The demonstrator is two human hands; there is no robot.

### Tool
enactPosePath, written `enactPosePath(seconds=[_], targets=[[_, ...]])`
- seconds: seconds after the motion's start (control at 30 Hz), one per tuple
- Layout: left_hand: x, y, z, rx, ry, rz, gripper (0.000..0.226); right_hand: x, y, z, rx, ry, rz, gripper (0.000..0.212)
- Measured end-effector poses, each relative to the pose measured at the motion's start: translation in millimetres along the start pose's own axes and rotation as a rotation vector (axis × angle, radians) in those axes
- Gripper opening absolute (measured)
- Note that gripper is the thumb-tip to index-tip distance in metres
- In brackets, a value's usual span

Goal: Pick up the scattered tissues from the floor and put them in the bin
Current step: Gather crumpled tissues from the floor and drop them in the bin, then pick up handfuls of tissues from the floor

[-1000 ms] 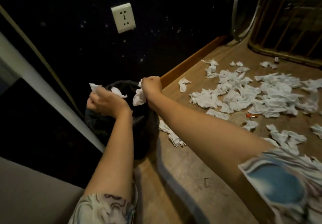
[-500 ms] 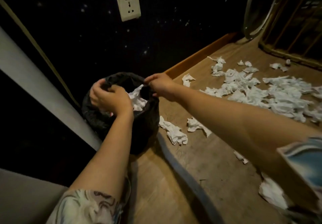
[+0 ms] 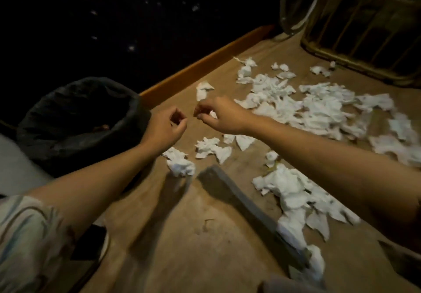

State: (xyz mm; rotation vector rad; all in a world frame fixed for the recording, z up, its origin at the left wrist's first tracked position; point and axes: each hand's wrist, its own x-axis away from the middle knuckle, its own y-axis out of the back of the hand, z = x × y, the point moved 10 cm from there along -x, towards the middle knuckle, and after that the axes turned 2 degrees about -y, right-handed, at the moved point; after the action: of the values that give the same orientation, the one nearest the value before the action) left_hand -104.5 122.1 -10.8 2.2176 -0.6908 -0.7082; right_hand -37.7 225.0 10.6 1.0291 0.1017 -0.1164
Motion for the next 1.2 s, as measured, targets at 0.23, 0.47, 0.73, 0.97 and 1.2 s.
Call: enactPosePath(seconds=[0.23,0.47,0.73,0.97,1.2], targets=[[60.8,-180.9,-47.7,0.195,0.002,0.283,0.012,171.8,-23.2,-118.1,-0.024,-0.237,-0.167,0.022],[135.2,-319.6,-111.7,0.099,-0.287,0.605,0.049,359.7,-104.7,-156.0,0.113,-0.397,0.01,0.059],[142.3,-380.6,-91.1,-0.18,-0.337,0.782,0.057,400.0,-173.0,-171.4,0.285,-0.258,0.417,0.09],[150.1,-338.2,-54.5,-0.013,-0.312,0.597,0.069,354.2,-168.0,-190.9,0.247,-0.258,0.265,0.052],[169.4,-302.1,4.8,-0.01,0.006,0.392,0.05,348.5,-166.7,-212.7,-0.081,-0.497,0.225,0.053]])
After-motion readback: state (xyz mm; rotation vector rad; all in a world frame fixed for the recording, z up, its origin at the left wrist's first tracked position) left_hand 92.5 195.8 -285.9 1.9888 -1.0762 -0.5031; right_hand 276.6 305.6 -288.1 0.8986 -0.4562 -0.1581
